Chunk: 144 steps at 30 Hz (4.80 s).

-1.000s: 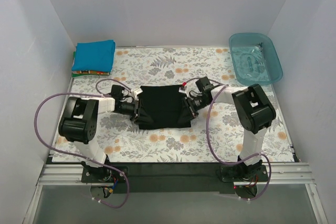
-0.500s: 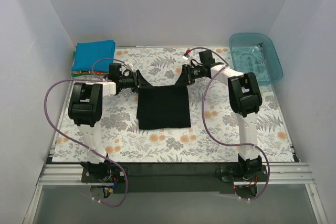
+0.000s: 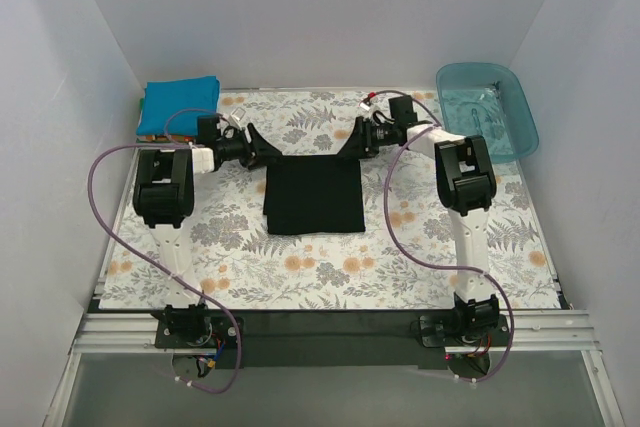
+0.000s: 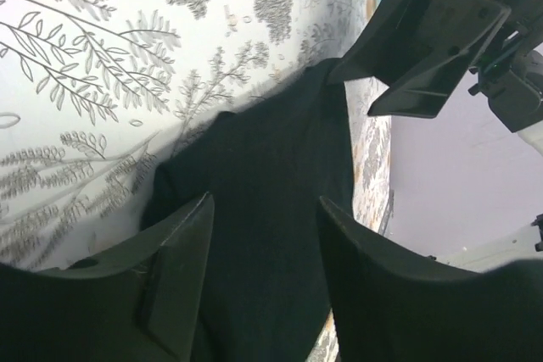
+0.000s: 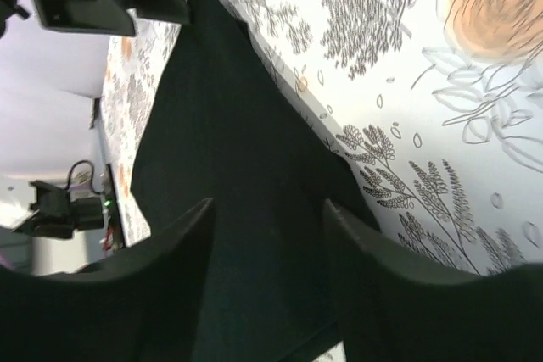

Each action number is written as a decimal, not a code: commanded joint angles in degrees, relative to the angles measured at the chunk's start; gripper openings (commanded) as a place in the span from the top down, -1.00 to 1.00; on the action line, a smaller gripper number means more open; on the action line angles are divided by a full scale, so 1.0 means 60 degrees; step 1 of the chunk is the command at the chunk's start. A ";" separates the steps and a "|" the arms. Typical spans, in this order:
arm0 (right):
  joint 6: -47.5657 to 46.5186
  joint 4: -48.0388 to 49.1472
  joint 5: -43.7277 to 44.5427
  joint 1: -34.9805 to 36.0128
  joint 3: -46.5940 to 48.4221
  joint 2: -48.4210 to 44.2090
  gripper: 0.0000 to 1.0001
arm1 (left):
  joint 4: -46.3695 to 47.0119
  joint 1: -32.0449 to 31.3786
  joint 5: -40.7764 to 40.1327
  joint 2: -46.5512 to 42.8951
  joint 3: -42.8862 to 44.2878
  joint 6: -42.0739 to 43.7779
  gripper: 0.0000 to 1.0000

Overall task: Fold and stack the t-shirts
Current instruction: Fold the tshirt, then neatly place the folded tshirt to the corner

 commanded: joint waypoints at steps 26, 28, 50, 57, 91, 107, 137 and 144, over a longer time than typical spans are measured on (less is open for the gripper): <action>-0.6071 -0.2832 0.9766 0.8075 -0.1653 -0.4014 -0.05 | -0.5504 0.3593 -0.2541 -0.8600 -0.4170 0.0493 -0.40; -0.6071 -0.2832 0.9956 0.8207 -0.1462 -0.3576 -0.05 | -0.5504 0.3593 -0.2600 -0.8570 -0.4273 0.0435 -0.41; -0.6028 -0.2847 0.9755 0.7827 -0.0730 -0.2825 0.97 | -0.3531 0.3287 -0.2731 -0.8263 -0.6381 -0.0824 -0.71; -0.5837 -0.2861 0.8917 0.7592 -0.0582 -0.3221 0.97 | -0.1583 0.1238 -0.3522 -0.7633 -0.7056 -0.2391 -0.80; -0.5324 -0.3037 0.8712 0.7358 0.0751 -0.3001 0.97 | -0.0684 -0.1080 -0.5500 -0.4015 -0.5270 -0.4605 -0.34; -0.5134 -0.3038 0.8302 0.7358 0.0472 -0.3207 0.97 | 0.0385 -0.1080 -0.5882 -0.2946 -0.4786 -0.4517 -0.27; -0.5456 -0.3667 0.8302 0.3770 -0.2309 -0.6619 -0.97 | -0.3935 -0.0890 -0.9632 -0.1438 0.2868 0.4271 1.00; -0.5954 -0.3988 0.8505 0.3403 -0.3276 -0.7483 -0.97 | -0.5064 -0.0435 -0.9603 -0.0075 0.6180 0.4725 1.00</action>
